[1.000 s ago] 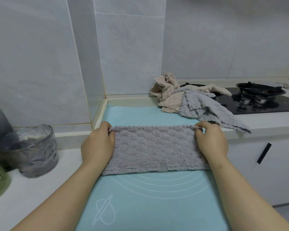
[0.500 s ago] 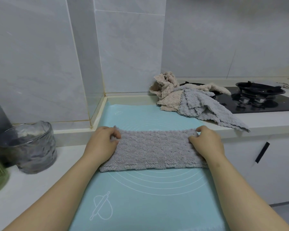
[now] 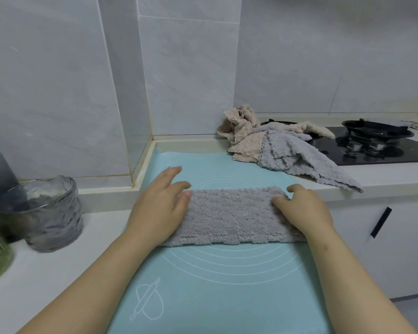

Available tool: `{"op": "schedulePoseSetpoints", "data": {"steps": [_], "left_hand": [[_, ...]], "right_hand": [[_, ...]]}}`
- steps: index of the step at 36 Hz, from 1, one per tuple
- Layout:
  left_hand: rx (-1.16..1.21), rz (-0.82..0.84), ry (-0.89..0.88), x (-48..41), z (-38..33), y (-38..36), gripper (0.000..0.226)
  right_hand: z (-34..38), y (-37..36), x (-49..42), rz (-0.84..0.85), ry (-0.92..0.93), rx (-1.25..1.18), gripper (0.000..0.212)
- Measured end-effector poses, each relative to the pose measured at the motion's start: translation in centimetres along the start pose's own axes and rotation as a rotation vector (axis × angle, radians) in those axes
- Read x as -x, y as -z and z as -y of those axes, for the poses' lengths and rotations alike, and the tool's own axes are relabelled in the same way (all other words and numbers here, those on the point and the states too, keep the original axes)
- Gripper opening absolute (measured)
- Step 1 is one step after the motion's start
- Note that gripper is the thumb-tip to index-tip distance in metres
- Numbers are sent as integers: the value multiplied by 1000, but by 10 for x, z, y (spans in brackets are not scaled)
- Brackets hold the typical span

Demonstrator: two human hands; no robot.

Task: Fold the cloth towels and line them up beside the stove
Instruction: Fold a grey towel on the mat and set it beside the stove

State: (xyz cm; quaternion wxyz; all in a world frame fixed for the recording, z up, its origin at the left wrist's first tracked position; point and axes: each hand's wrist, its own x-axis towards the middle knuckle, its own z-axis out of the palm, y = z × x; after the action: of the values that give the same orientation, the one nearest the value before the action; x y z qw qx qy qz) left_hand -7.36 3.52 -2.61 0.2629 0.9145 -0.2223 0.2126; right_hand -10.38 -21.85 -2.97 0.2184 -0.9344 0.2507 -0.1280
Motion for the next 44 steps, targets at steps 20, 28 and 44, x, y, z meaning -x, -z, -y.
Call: {"op": "schedulePoseSetpoints", "data": {"steps": [20, 28, 44], "left_hand": [[-323, 610, -161, 13, -9, -18, 71], [-283, 571, -144, 11, -7, -19, 57], [1161, 37, 747, -12, -1, 13, 33]], "right_hand": [[-11, -2, 2, 98, -98, -98, 32], [-3, 10, 5, 1, -26, -187, 23], [126, 21, 36, 492, 208, -922, 14]]}}
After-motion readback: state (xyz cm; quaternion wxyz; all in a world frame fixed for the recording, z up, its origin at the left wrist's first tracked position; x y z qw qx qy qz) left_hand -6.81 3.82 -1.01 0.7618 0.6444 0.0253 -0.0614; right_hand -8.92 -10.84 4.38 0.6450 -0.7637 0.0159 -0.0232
